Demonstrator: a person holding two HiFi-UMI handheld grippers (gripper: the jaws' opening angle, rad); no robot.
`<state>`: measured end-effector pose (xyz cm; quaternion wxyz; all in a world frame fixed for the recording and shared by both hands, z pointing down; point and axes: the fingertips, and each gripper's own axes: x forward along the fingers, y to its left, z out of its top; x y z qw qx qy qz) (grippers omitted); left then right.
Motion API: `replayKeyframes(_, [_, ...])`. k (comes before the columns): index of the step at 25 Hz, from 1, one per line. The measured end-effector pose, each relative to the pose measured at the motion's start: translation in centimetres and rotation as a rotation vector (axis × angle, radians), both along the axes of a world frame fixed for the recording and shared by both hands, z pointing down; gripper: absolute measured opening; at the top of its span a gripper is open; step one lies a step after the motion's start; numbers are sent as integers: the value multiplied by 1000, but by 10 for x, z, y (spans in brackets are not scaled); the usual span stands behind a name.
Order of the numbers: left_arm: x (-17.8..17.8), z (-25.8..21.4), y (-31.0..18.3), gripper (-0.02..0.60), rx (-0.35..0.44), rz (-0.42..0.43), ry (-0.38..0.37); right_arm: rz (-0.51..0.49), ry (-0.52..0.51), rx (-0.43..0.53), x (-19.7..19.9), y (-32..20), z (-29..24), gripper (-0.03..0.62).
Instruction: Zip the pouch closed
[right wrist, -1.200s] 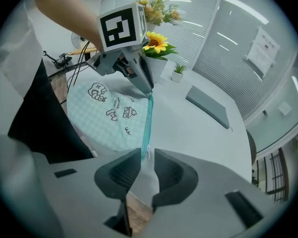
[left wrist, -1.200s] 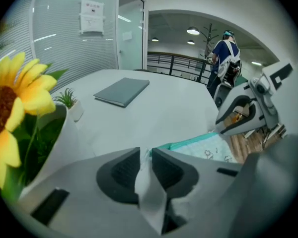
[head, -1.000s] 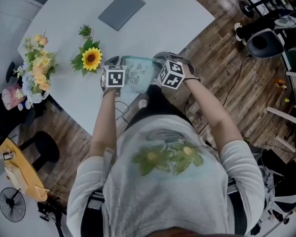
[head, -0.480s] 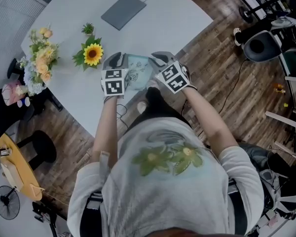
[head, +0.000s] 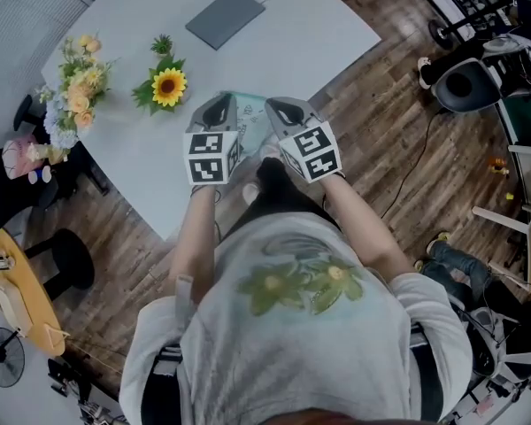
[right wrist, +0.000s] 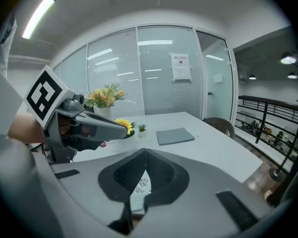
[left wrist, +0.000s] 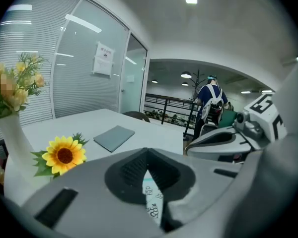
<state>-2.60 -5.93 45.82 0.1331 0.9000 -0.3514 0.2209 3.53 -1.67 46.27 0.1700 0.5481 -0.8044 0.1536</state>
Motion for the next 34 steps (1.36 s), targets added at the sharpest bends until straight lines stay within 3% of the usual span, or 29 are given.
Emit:
replayKeyframes(14, [1,-30,43,5,32,13,94,30,-68,83,-21,36,-43,17])
replayKeyframes(34, [-3,-40,70,3,43,37,108,53,-92,100,-25,58,-60,17])
